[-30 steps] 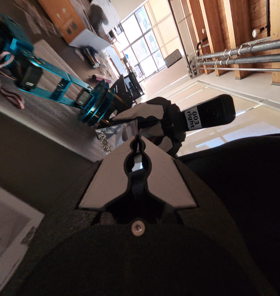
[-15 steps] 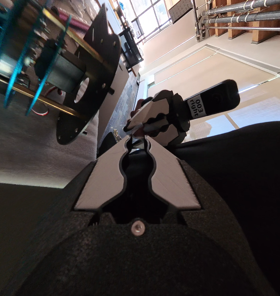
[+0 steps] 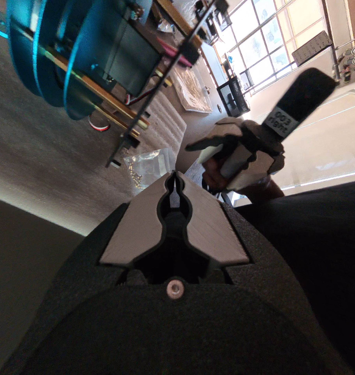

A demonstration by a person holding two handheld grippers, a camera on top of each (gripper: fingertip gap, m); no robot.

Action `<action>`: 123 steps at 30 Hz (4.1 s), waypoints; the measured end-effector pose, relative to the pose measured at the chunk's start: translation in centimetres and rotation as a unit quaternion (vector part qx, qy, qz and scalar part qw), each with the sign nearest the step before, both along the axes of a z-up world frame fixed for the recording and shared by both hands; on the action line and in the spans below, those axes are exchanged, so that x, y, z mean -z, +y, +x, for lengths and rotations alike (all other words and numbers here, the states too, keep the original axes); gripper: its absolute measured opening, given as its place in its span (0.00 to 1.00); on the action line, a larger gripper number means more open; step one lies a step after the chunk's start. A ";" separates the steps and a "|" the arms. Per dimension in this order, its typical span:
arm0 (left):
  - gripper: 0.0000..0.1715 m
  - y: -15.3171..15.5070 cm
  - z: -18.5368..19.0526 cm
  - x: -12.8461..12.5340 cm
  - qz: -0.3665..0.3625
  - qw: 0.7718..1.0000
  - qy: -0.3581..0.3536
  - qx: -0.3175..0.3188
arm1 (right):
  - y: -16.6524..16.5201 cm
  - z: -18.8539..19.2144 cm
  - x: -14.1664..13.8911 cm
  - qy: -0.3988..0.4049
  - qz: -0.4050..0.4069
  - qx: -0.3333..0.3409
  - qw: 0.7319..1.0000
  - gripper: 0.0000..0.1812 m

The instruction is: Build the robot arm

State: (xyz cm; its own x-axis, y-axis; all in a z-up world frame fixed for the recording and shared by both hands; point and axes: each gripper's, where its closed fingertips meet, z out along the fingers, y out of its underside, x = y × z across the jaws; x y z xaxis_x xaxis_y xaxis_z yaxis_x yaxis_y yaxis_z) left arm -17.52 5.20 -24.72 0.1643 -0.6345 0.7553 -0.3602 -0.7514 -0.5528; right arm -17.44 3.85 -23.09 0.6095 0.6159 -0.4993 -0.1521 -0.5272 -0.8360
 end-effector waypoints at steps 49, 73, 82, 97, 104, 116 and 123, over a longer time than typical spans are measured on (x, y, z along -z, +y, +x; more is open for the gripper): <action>0.00 -1.4 1.1 -0.8 -0.048 0.994 -0.093 -0.033 | 0.3 0.9 1.6 0.259 -0.141 -0.048 0.954 0.00; 0.04 -2.7 1.0 -0.3 0.084 0.996 -0.026 0.030 | -1.0 -0.1 2.8 0.147 -0.150 -0.073 0.975 0.00; 0.00 -2.8 0.9 0.4 0.139 0.988 0.016 0.061 | -1.3 -0.2 3.0 0.098 -0.143 -0.091 0.981 0.00; 0.00 -1.2 1.1 2.0 0.115 0.992 0.058 0.003 | -0.5 0.7 4.0 0.111 -0.154 -0.064 0.980 0.00; 0.00 -1.1 1.6 1.1 0.044 0.999 0.011 -0.028 | -0.4 0.5 2.8 0.115 -0.148 -0.056 0.981 0.20; 0.00 -1.3 2.3 -1.8 -0.078 0.989 -0.113 -0.046 | -0.6 1.8 -0.1 0.270 -0.125 -0.079 0.951 0.00; 0.00 -1.4 2.3 -1.7 -0.058 0.992 -0.102 -0.038 | 0.1 2.0 1.5 0.227 -0.141 -0.048 0.962 0.00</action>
State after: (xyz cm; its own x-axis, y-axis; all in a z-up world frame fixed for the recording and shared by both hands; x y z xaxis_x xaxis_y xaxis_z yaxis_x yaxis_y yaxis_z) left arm -15.22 3.78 -23.07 0.0449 -0.5333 0.8448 -0.1900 -0.8347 -0.5168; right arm -15.45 3.94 -24.59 0.2350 0.4593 -0.8566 -0.4075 -0.7536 -0.5158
